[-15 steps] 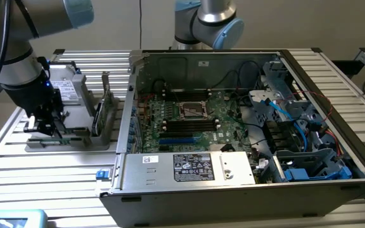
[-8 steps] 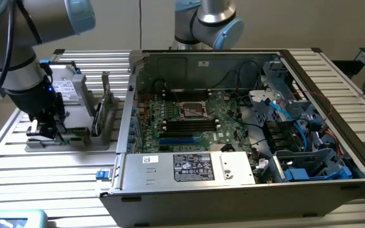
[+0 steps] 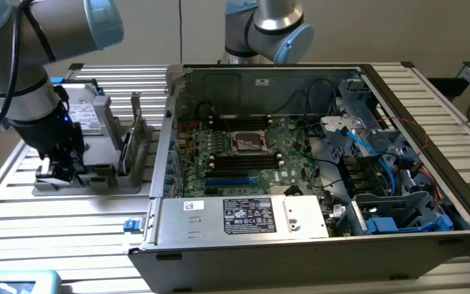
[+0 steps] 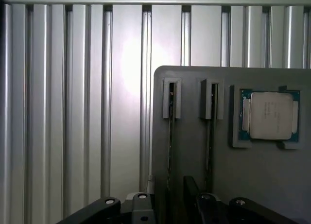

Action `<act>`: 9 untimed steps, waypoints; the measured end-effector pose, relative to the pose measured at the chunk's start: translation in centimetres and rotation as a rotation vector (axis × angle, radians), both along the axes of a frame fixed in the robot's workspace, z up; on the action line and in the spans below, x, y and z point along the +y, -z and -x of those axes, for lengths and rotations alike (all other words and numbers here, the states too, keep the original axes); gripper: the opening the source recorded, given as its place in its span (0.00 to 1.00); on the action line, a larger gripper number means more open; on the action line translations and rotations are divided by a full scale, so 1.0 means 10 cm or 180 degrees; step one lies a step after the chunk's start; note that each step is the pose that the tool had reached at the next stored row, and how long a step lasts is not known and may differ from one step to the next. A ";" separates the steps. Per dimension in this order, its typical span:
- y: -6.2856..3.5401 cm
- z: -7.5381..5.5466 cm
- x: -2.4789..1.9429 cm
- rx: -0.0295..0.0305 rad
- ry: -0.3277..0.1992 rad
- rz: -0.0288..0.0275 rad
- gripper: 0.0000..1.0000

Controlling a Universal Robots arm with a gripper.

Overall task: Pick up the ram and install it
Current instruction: 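Pick up the ram and move it above insertion slot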

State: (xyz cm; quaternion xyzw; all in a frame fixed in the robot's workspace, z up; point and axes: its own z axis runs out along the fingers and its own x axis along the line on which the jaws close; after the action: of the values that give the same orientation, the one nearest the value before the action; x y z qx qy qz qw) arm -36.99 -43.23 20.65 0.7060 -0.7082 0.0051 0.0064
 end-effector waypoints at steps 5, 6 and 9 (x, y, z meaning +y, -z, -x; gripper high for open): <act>0.038 0.00 0.000 0.0002 0.0011 0.0000 0.36; 0.045 0.00 0.000 0.0002 0.0013 0.0000 0.36; 0.066 0.00 0.000 0.0002 0.0017 0.0000 0.34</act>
State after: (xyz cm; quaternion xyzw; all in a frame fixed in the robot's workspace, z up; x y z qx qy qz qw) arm -37.01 -43.22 19.99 0.7041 -0.7101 0.0049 0.0067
